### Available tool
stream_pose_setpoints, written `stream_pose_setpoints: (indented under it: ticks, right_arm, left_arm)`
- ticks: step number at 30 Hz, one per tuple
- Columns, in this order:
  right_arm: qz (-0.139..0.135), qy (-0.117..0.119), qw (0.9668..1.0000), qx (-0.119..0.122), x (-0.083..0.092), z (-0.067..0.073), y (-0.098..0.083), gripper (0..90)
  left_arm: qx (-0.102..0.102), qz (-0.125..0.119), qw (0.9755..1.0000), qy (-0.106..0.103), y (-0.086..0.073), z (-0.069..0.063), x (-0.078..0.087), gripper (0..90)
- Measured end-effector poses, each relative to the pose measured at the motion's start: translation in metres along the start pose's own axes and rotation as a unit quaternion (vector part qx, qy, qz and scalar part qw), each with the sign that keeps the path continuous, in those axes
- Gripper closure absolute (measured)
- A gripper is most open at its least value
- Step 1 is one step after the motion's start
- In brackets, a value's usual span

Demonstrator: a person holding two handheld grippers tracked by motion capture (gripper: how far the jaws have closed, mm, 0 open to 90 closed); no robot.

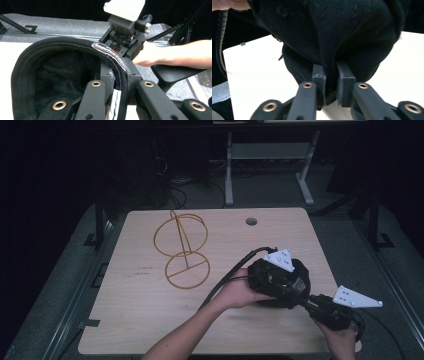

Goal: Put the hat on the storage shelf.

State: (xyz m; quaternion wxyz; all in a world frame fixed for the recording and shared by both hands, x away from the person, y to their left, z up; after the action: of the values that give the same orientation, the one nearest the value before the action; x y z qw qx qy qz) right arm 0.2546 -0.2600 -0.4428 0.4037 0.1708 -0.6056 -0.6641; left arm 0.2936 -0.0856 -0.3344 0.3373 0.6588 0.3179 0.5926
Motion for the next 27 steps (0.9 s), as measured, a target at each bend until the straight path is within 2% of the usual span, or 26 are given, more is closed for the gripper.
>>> stream_pose_setpoints:
  ticks: [3,6,8,13,14,15,20,27]
  right_arm:
    - [0.005,0.001,1.0000,0.003,0.002,0.000,0.004,82.9]
    - [0.011,0.009,0.9999,-0.004,0.005,-0.001,0.010,83.9]
    - [0.014,0.011,0.9998,-0.003,0.008,-0.002,0.016,84.5]
    - [0.023,0.011,0.9996,-0.013,0.012,-0.005,0.028,84.7]
    - [0.027,0.008,0.9995,-0.013,0.012,-0.006,0.030,84.7]
    - [0.036,0.011,0.9991,-0.016,0.013,-0.009,0.035,84.9]
    - [0.048,0.019,0.9984,-0.024,0.013,-0.013,0.045,84.8]
    - [0.060,0.030,0.9969,-0.042,0.011,-0.021,0.057,84.8]
  left_arm:
    - [0.007,-0.009,0.9999,0.000,-0.005,0.003,0.005,79.8]
    - [0.013,-0.012,0.9997,0.014,-0.009,0.007,0.011,77.0]
    - [0.018,-0.010,0.9992,0.033,-0.011,0.009,0.015,71.1]
    - [0.016,0.006,0.9985,0.053,-0.015,0.010,0.021,57.1]
    - [0.013,0.008,0.9979,0.063,-0.016,0.010,0.024,57.1]
    - [0.011,0.008,0.9972,0.073,-0.018,0.010,0.030,52.2]
    - [0.016,0.002,0.9961,0.087,-0.026,0.008,0.041,45.0]
    - [0.020,0.018,0.9929,0.116,-0.047,0.005,0.058,38.4]
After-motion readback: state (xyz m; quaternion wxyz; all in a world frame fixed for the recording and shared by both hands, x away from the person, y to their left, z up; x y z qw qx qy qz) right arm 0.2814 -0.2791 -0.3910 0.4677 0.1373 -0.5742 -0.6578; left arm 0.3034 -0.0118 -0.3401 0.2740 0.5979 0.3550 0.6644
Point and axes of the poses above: each handheld gripper's, and its own axes: x roughly backward along the jaws, y roughly out of its top, z roughly to its left, the point moved 4 cm from there along -x, roughly forward along the jaws, and after that the axes turned 3 degrees about -x, right-handed, at the moved point
